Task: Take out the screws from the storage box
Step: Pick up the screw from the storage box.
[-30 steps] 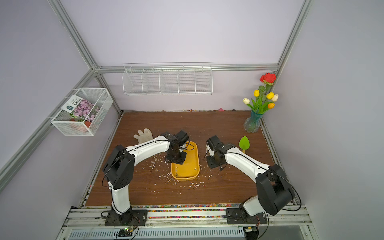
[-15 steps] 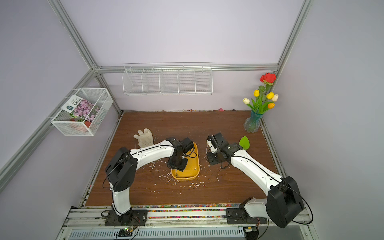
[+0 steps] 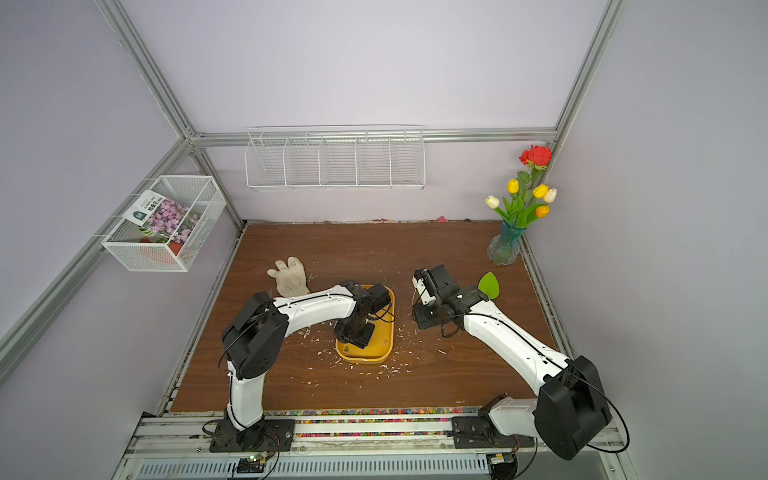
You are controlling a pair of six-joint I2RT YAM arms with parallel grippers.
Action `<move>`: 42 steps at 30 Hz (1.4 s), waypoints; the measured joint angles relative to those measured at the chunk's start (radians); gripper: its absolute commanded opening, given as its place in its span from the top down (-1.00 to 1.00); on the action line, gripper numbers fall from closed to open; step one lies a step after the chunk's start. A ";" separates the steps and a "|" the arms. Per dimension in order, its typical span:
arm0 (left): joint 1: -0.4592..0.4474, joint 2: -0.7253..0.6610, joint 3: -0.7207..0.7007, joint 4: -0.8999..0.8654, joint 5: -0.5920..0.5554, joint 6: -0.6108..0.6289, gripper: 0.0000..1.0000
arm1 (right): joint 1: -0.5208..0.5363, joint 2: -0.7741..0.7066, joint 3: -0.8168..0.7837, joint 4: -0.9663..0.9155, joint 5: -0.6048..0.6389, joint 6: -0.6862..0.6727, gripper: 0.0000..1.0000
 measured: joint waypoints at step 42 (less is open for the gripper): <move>0.025 -0.056 -0.106 0.163 0.086 0.035 0.39 | 0.000 -0.024 -0.002 0.013 -0.029 -0.031 0.68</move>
